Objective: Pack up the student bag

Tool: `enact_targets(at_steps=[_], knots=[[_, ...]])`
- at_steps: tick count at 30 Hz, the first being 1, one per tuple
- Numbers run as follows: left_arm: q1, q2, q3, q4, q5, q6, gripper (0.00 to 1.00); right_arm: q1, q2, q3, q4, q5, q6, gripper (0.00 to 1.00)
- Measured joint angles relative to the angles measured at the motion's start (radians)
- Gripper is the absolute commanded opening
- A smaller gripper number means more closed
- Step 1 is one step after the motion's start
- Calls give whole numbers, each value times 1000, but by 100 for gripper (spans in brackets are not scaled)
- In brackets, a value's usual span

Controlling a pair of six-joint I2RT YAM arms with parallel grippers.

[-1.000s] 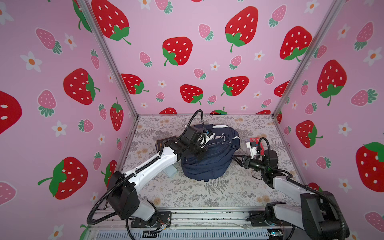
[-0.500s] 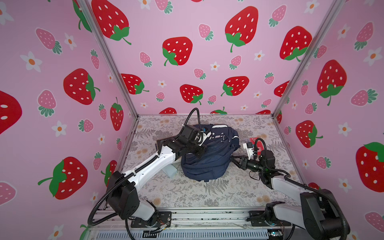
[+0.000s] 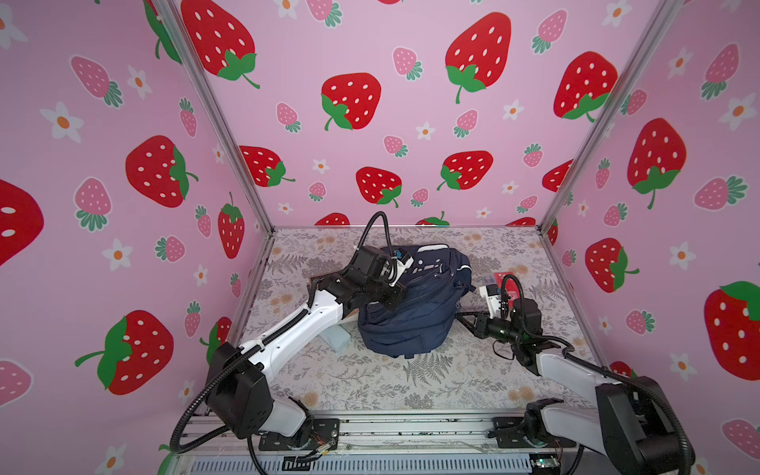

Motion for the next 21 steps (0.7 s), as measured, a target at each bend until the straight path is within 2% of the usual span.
enact_targets(at_steps=[6,11,14,17,21], knots=[[0,0,-2,6,-1,0,0,5,0,58,-69,25,-40,12],[2,0,-2,8,-4,0,0,10,0,97,-109,41,-67,0],[3,0,-2,9,-10,-1,0,19,0,111,-138,60,-72,0],[2,2,-2,14,-25,-6,0,38,-14,126,-209,110,-90,0],[0,22,-1,21,-70,-31,0,74,-89,159,-361,250,-109,0]])
